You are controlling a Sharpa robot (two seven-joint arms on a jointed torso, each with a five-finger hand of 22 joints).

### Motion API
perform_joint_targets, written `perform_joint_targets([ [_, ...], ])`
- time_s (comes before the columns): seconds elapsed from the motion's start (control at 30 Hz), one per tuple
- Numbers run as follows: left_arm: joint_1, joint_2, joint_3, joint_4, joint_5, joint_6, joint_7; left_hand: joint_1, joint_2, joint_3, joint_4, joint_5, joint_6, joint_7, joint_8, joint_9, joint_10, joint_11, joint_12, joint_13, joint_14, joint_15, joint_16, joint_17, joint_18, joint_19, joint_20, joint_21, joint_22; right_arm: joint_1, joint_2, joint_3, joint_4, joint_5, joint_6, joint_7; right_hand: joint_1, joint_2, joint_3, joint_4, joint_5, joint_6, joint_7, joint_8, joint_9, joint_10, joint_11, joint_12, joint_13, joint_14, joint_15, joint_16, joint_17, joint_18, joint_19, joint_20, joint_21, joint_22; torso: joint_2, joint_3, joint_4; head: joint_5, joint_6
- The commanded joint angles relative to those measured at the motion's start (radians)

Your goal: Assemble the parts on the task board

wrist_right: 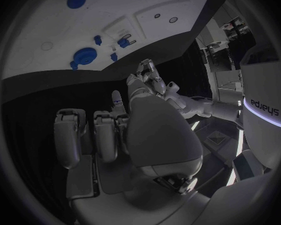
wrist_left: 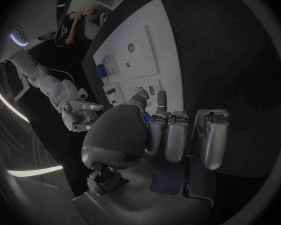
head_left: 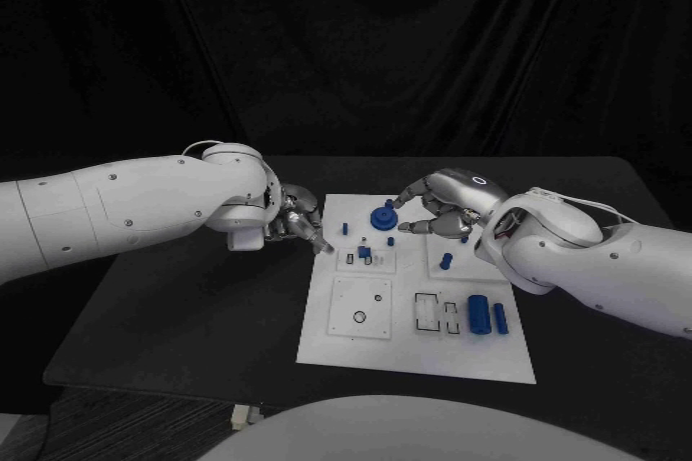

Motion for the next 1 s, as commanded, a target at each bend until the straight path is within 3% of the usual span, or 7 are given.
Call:
perform_joint_targets([
  [0.03,0.003,-0.006,0.001,0.005,0.006,-0.021,0.100,-0.010,-0.003,-0.004,0.012,0.000,-0.009,0.002,0.012,0.006,0.103,0.007,-0.001,0.263,0.106,0.007,0.003,0.263,0.005,0.069,0.006,0.006,0.234,-0.007,0.032,0.001,-0.022,-0.064,0.049,-0.086,-0.007,-0.013,0.015,0.001,0.017,-0.003,0.001,0.020,0.007,0.103,0.003,-0.001,0.263,0.101,0.000,0.003,0.263,-0.008,0.090,-0.004,0.013,0.253,0.001,-0.0024,0.0013,0.001,0.000],
  [0.07,0.003,-0.009,0.001,0.006,0.006,-0.023,0.106,-0.009,-0.003,-0.006,0.013,0.002,-0.011,0.002,0.015,0.008,0.103,0.006,-0.001,0.263,0.106,0.007,0.003,0.263,0.005,0.069,0.006,0.006,0.234,-0.010,0.046,0.001,-0.029,-0.070,0.054,-0.093,-0.009,-0.014,0.018,0.001,0.020,-0.001,0.000,0.025,0.009,0.103,0.003,-0.001,0.263,0.101,0.001,0.003,0.263,-0.008,0.090,-0.004,0.012,0.253,0.001,-0.0010,0.0006,0.002,0.000],
  [0.2,0.003,-0.014,0.001,0.009,0.006,-0.026,0.112,0.007,-0.003,-0.010,0.014,0.017,-0.019,0.000,0.029,0.013,0.103,0.005,-0.001,0.263,0.106,0.007,0.003,0.263,0.006,0.065,0.006,0.002,0.231,-0.020,0.081,0.001,-0.049,-0.087,0.069,-0.115,-0.020,-0.021,0.030,0.003,0.038,0.002,0.000,0.048,0.018,0.103,0.005,-0.001,0.263,0.101,0.002,0.003,0.263,-0.010,0.094,-0.003,0.018,0.255,0.002,-0.0054,0.0030,-0.002,0.000],
  [0.3,0.003,-0.016,0.001,0.008,0.006,-0.025,0.115,0.007,-0.003,-0.010,0.014,0.017,-0.020,0.000,0.030,0.014,0.103,0.005,-0.001,0.263,0.106,0.007,0.003,0.263,0.007,0.063,0.006,0.000,0.229,-0.030,0.107,0.001,-0.065,-0.097,0.091,-0.139,-0.032,-0.027,0.033,0.007,0.038,-0.006,0.001,0.055,0.021,0.103,0.007,-0.001,0.263,0.101,0.004,0.003,0.263,-0.010,0.094,-0.002,0.018,0.255,0.002,-0.0033,0.0018,0.000,0.000],
  [0.43,0.003,-0.016,0.001,0.008,0.006,-0.019,0.111,0.010,0.001,-0.010,0.018,0.018,-0.023,0.000,0.032,0.014,0.103,0.006,-0.001,0.263,0.106,0.007,0.003,0.263,0.008,0.059,0.006,-0.003,0.226,-0.040,0.133,0.001,-0.083,-0.104,0.115,-0.161,-0.055,-0.033,0.040,0.015,0.028,-0.015,0.003,0.072,0.030,0.103,0.012,-0.001,0.263,0.101,0.008,0.003,0.263,-0.011,0.095,0.001,0.020,0.256,0.002,-0.0039,0.0017,0.004,0.000],
  [0.57,0.003,-0.017,0.001,0.009,0.006,-0.017,0.106,0.011,0.004,-0.013,0.023,0.014,-0.026,0.001,0.035,0.014,0.103,0.008,-0.001,0.263,0.106,0.008,0.003,0.263,0.009,0.055,0.007,-0.007,0.223,-0.052,0.154,0.001,-0.099,-0.108,0.138,-0.178,-0.066,-0.036,0.044,0.018,0.022,-0.018,0.004,0.083,0.035,0.103,0.015,-0.001,0.263,0.101,0.010,0.003,0.263,-0.011,0.095,0.003,0.021,0.256,0.002,-0.0117,0.0024,-0.002,0.000],
  [1.0,0.003,-0.010,0.001,0.005,0.006,-0.009,0.095,0.015,0.007,-0.013,0.025,0.013,-0.027,0.001,0.037,0.013,0.103,0.008,-0.001,0.263,0.106,0.009,0.003,0.263,0.011,0.050,0.007,-0.011,0.219,-0.070,0.191,0.001,-0.137,-0.118,0.154,-0.184,-0.072,-0.037,0.047,0.020,0.021,-0.022,0.005,0.088,0.037,0.103,0.016,-0.001,0.263,0.101,0.011,0.003,0.263,-0.011,0.096,0.004,0.022,0.257,0.002,-0.0124,0.0020,-0.012,0.000],
])
